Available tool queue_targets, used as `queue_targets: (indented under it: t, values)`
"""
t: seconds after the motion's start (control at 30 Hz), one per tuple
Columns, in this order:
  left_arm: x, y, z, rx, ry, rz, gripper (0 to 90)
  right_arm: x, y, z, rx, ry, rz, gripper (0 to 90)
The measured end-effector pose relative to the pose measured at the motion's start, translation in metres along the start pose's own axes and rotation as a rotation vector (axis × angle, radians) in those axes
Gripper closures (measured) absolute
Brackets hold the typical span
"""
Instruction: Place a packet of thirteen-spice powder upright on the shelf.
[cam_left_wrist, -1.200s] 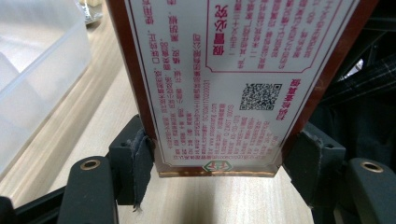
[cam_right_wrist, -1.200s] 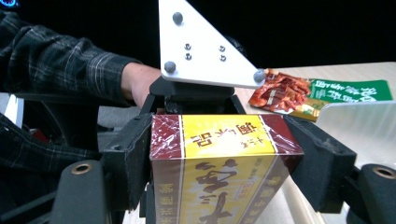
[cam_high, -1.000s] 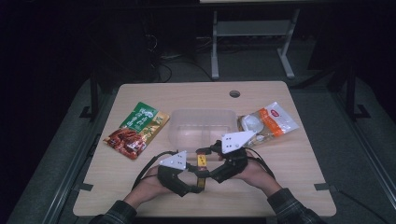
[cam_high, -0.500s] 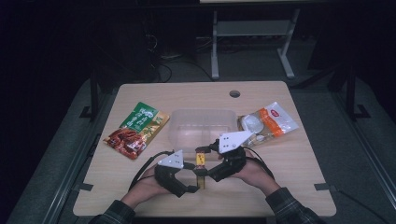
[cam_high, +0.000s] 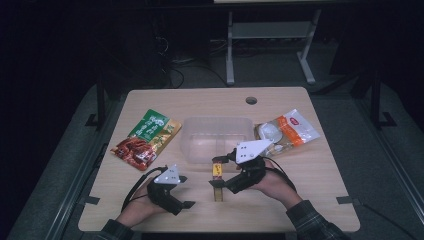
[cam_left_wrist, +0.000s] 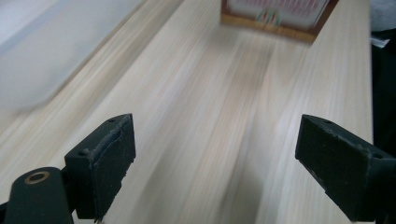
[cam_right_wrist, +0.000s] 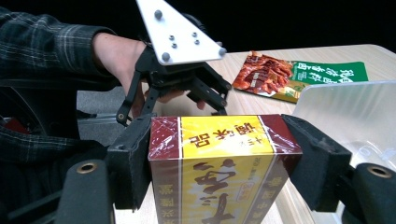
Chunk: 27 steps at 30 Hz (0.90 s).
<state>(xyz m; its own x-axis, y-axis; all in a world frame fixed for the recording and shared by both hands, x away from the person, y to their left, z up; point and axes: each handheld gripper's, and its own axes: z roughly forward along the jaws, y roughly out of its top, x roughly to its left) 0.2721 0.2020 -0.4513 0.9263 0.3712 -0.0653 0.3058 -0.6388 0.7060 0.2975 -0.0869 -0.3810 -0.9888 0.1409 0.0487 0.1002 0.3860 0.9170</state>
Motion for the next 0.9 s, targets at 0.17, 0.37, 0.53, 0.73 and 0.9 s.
queue_targets:
  t: [0.17,0.37,0.53,0.73,0.9]
  values:
    - [0.001,-0.002,-0.003,-0.005,0.027,0.001,12.1,-0.002,0.002,-0.003,-0.004,-0.008,0.003,29.9]
    - [0.001,-0.002,0.0,0.007,0.03,0.013,12.3,-0.006,0.007,-0.005,0.011,-0.015,-0.004,30.0]
    - [0.002,-0.002,-0.001,0.0,0.033,0.007,12.4,-0.011,0.016,-0.01,0.01,-0.029,-0.018,30.0]
    - [0.003,-0.002,-0.002,0.008,0.035,0.016,12.4,-0.018,0.026,-0.017,-0.001,-0.06,-0.022,30.0]
    - [0.003,-0.002,-0.001,0.011,0.034,0.018,12.5,-0.024,0.032,-0.021,-0.011,-0.073,-0.021,30.1]
